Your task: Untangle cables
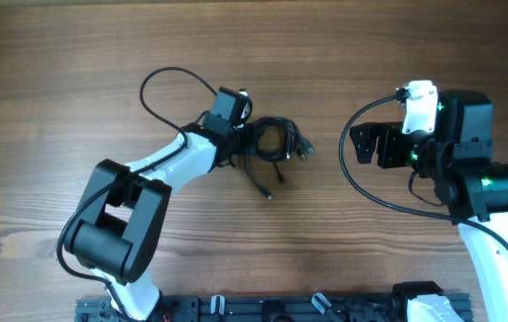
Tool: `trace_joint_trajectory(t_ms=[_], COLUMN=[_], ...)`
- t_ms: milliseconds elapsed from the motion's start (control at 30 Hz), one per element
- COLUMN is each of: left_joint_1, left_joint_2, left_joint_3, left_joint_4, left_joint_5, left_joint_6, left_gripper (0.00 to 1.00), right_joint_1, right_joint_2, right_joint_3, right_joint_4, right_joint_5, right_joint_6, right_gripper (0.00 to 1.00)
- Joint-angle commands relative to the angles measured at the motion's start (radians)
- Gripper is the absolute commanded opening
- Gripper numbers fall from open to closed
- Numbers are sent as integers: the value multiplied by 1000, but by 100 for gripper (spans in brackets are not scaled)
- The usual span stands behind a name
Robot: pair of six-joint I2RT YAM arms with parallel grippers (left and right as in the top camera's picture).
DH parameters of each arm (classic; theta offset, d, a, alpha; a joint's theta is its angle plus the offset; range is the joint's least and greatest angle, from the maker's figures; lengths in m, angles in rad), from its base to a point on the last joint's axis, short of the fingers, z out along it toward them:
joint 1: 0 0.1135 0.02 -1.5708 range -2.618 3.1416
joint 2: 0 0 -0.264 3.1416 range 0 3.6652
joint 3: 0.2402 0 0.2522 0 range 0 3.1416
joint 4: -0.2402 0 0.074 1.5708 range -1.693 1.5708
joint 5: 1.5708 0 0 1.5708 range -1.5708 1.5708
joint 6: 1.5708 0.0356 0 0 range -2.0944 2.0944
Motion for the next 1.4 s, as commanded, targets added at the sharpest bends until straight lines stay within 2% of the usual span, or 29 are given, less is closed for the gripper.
trace_joint_trajectory(t_ms=[0,133,200,400,600,733,833,933,1000,1100,1167,1200,1233,1367], left_joint_1=[-26,-14,0,32,33,35,56,82,99,111,109,109,109,109], left_joint_2=[-1,-114,-234,-483,-533,-534,-537,-537,-537,-537,-526,-517,-506,-429], left_joint_3=[5,5,5,5,5,5,5,5,5,5,5,5,5,-8], left_joint_4=[-23,-141,-191,-196,-183,-143,-127,-105,-125,-220,-325,-358,-386,-466], left_joint_5=[-14,-1,51,239,435,530,599,725,685,505,345,317,298,288], left_joint_6=[-7,-8,-7,-7,-6,-3,-3,-3,-3,-4,-13,-23,-40,-98], left_gripper=[4,4,4,4,4,4,4,4,4,4,6,22,33,28], right_joint_1=[-4,-4,-4,21,90,123,126,126,126,126,126,126,126,126], right_joint_2=[3,13,31,127,237,304,343,371,384,388,388,388,388,388], right_joint_3=[21,21,19,19,19,19,19,19,19,19,19,19,19,19], right_joint_4=[14,21,21,40,143,208,212,211,212,209,199,192,189,188], right_joint_5=[-19,-17,-47,-228,-365,-379,-387,-416,-415,-340,-232,-177,-145,-112], right_joint_6=[14,16,21,14,14,14,14,14,14,26,83,119,143,172], right_gripper=[100,100,100,99,99,98,88,87,88,88,91,91,91,92])
